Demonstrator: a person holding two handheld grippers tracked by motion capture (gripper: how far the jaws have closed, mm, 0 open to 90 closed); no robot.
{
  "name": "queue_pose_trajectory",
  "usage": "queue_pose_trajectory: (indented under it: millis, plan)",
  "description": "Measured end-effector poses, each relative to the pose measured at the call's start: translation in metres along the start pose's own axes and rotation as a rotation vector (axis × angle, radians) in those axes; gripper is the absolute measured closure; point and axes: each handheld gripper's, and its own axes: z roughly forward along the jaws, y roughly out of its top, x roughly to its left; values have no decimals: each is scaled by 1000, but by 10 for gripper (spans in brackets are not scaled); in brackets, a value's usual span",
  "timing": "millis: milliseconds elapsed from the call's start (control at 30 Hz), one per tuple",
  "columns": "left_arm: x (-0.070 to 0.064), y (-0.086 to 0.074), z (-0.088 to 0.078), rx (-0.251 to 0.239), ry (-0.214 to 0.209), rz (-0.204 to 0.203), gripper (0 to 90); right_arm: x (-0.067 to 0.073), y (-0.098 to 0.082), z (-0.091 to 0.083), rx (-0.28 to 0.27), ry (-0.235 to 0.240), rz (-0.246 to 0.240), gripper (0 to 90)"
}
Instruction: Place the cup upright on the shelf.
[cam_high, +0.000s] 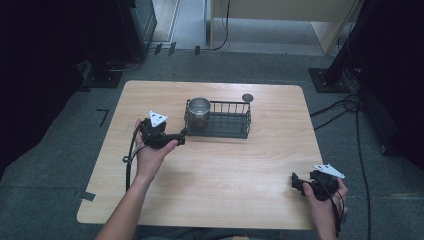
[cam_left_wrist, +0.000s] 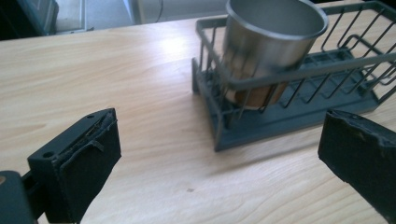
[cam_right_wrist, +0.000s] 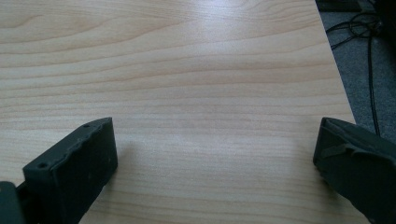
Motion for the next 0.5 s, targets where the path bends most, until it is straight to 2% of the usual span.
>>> queue_pose_trajectory:
  millis: [300, 500]
  plan:
    - [19, -25, -11, 15, 27, -39, 0, 0, 0, 0, 0, 0, 1, 0]
    - [28, -44, -16, 40, 58, -38, 0, 0, 0, 0, 0, 0, 0, 0]
